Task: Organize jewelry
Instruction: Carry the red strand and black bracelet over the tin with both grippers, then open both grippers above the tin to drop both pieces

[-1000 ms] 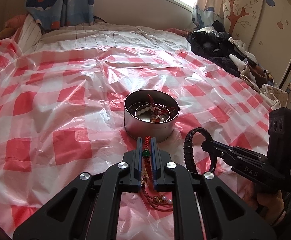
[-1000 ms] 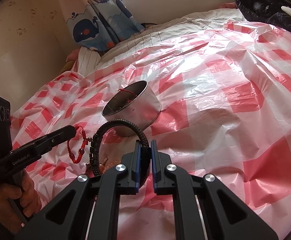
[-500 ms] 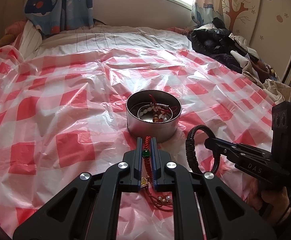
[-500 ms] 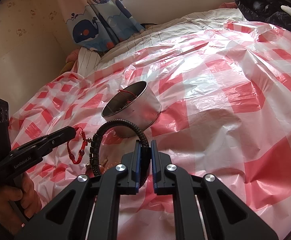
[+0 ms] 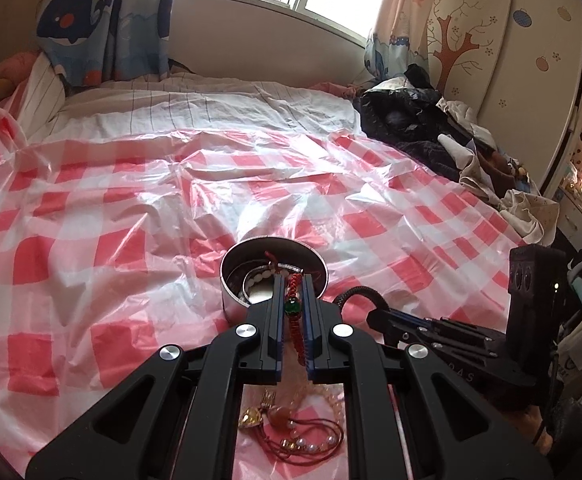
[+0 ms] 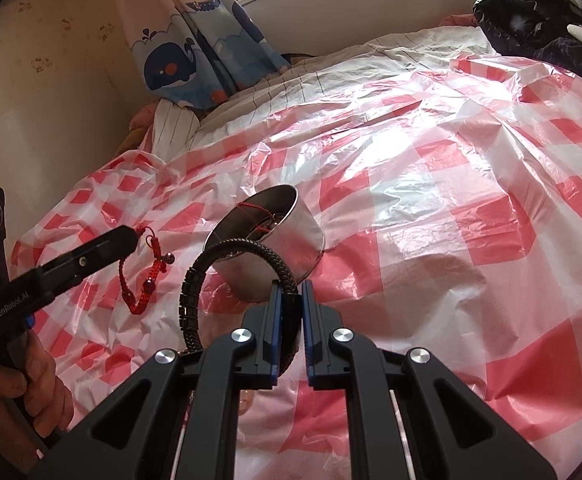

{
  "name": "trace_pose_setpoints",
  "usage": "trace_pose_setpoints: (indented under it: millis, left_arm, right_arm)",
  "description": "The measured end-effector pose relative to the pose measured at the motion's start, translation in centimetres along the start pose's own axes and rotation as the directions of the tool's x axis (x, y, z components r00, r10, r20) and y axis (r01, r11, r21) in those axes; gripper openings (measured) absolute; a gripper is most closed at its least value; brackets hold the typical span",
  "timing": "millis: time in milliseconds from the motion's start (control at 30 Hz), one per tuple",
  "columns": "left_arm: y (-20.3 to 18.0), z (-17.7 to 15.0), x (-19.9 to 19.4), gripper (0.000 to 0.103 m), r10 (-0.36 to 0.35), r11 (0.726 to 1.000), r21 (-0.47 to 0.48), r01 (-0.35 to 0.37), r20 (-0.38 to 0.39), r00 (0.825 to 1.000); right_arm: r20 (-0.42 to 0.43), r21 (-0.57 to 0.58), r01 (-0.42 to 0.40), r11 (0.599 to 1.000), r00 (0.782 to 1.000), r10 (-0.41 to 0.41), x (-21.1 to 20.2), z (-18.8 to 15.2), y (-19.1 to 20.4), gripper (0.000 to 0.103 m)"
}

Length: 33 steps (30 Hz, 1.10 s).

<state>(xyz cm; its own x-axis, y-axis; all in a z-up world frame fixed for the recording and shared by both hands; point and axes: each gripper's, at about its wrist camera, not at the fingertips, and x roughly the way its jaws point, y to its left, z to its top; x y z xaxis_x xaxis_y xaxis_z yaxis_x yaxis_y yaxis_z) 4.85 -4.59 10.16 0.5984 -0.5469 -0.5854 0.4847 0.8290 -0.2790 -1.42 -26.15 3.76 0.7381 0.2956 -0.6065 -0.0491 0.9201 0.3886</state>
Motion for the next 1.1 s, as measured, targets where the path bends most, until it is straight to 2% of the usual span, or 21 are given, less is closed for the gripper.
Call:
trace_pose_setpoints:
  millis: [167, 267, 367, 533, 767, 867, 933, 1033, 1100]
  left_arm:
    - [0.2, 2.3, 3.5, 0.007, -0.025, 1.000, -0.018, 0.025, 0.001, 1.000]
    - [1.5, 2.8, 7.2, 0.007, 0.024, 0.999, -0.037, -0.027, -0.071, 0.997]
    - [2.8, 2.5, 9.0, 0.008, 0.050, 0.997, -0.054, -0.059, -0.150, 0.987]
    - [4.6, 2.1, 7.1, 0.011, 0.063, 0.994, -0.080, -0.074, -0.136, 0.989]
    - [6.2, 2.6, 5.2, 0.024, 0.060, 0.988, -0.134, -0.072, -0.092, 0.994]
    - [6.2, 2.6, 4.3, 0.031, 0.069, 0.987, -0.137, -0.079, -0.075, 0.995]
    - [6.1, 2.5, 3.9, 0.032, 0.076, 0.988, -0.131, -0.085, -0.073, 0.994]
    - [5.6, 1.6, 3.1, 0.038, 0.099, 0.987, -0.118, -0.107, -0.076, 0.992]
    - [5.3, 0.5, 2.5, 0.043, 0.110, 0.986, -0.114, -0.119, -0.083, 0.991]
  right_arm:
    - [0.010, 0.013, 0.023, 1.000, 1.000, -0.023, 0.5, 1.4, -0.5, 0.010]
    - [0.000, 0.001, 0.033, 0.999, 0.999, -0.033, 1.4, 2.3, -0.5, 0.010]
    - [-0.009, -0.023, 0.040, 0.999, 0.999, -0.041, 2.3, 3.2, -0.2, 0.010]
    - [-0.014, -0.076, 0.048, 0.996, 0.999, -0.049, 4.1, 4.8, 1.5, 0.010]
    - [-0.056, -0.158, 0.080, 0.984, 0.994, -0.089, 7.2, 6.1, 3.3, 0.010]
    - [-0.098, -0.179, 0.071, 0.981, 0.991, -0.090, 8.6, 6.0, 3.2, 0.014]
    - [-0.084, -0.179, 0.063, 0.982, 0.993, -0.079, 8.5, 5.8, 3.2, 0.020]
    - [-0.047, -0.168, 0.067, 0.983, 0.996, -0.076, 7.1, 5.6, 2.9, 0.022]
    - [-0.021, -0.168, 0.085, 0.982, 0.996, -0.090, 5.7, 5.1, 2.7, 0.032]
